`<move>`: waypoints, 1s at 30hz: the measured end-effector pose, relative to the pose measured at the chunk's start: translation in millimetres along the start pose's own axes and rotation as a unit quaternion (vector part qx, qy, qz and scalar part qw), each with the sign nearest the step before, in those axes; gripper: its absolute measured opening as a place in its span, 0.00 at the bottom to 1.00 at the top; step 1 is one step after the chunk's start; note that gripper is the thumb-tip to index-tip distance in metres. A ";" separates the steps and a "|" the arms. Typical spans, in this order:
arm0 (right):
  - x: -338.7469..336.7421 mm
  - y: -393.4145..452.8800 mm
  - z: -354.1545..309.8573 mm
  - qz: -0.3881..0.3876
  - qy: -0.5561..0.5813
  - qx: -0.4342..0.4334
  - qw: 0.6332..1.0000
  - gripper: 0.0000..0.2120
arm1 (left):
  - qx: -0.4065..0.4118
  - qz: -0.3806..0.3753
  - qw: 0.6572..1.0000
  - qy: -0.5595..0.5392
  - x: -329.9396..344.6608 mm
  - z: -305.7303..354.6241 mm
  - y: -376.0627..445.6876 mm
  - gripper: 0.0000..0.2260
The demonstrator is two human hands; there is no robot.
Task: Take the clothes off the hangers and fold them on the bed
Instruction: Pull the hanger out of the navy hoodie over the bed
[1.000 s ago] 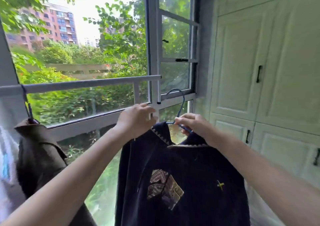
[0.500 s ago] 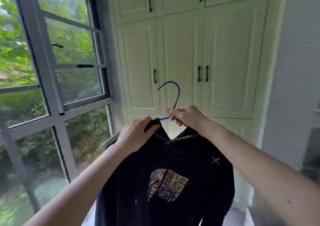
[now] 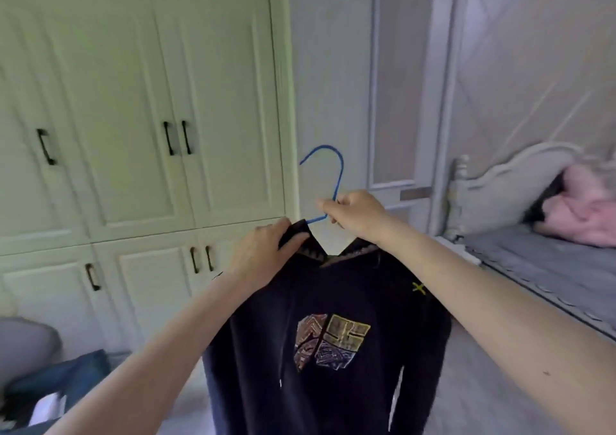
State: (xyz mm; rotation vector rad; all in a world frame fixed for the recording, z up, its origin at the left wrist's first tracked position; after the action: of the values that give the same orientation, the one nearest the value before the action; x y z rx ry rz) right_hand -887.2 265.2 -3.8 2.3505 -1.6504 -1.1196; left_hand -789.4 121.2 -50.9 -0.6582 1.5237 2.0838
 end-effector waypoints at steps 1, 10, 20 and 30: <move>-21.8 5.5 18.7 0.025 -0.013 0.010 1.000 0.20 | 0.019 -0.004 1.000 -0.014 22.4 20.8 11.1 0.15; -167.5 34.8 172.1 0.137 -0.159 0.098 0.973 0.21 | 0.134 -0.074 0.978 -0.142 201.3 168.7 80.9 0.16; -340.8 83.4 312.8 0.293 -0.197 0.248 0.902 0.16 | 0.292 -0.105 0.905 -0.290 375.0 357.6 175.9 0.15; -488.6 67.8 407.0 0.407 -0.214 0.335 0.822 0.14 | 0.386 -0.122 0.808 -0.428 490.0 543.7 203.4 0.20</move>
State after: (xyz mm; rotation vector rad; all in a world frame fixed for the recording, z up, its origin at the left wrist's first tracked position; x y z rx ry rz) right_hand -1259.1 785.3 -18.5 1.2327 -3.1722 -0.9761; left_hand -1351.0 632.7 -64.5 0.3571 1.4089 1.0909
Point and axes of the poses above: each hand's wrist, its own y-axis towards the middle knuckle, its own x-axis out of the palm, z = x × y, the point moved 2 cm from there along y, towards the middle knuckle, and after that the axes turned 12 degrees about z, right-handed, at the moved point
